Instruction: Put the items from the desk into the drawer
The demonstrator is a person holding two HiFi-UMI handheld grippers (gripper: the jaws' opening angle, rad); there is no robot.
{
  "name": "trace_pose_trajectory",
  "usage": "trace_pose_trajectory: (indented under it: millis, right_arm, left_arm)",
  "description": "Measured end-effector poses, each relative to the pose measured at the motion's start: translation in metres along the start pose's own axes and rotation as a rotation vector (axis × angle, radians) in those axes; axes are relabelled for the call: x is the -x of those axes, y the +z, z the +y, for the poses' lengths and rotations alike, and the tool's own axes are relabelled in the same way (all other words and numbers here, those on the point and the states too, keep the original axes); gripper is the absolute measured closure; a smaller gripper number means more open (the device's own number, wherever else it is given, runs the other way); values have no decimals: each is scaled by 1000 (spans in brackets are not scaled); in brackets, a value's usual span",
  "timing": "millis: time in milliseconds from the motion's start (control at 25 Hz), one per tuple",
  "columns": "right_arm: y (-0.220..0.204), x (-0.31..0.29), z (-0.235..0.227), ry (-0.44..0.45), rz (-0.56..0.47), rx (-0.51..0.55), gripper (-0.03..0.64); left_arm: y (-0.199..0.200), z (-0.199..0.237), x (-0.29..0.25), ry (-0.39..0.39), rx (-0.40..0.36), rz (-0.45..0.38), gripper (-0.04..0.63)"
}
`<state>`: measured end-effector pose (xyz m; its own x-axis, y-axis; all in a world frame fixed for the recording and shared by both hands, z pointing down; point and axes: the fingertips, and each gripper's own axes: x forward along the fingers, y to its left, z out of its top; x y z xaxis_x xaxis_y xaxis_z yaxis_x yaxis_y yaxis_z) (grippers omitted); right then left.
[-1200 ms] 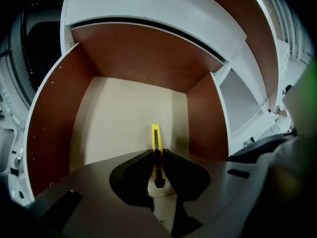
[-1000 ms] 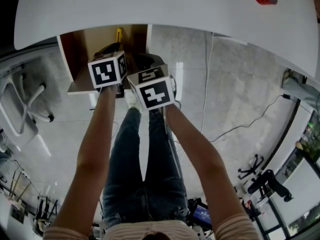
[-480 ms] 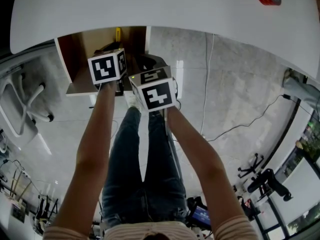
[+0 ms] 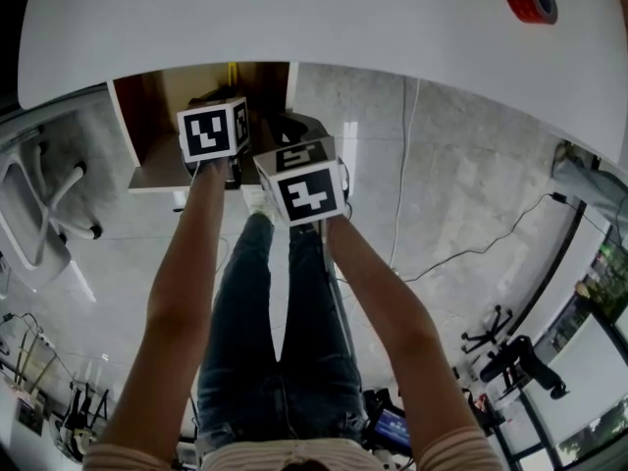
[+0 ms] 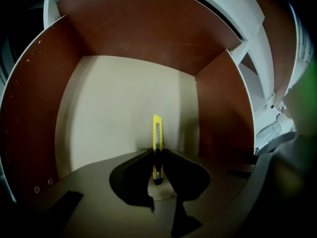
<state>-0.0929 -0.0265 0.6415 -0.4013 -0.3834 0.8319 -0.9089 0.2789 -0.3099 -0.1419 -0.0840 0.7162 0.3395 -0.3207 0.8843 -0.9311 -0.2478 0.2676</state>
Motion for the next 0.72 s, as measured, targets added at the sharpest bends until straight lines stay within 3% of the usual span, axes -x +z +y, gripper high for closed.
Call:
trace_pose_trajectory:
  millis: [720]
  right_arm:
    - [2, -3, -1, -4, 3, 16, 600]
  left_arm:
    - [1, 5, -3, 25, -40, 22, 529]
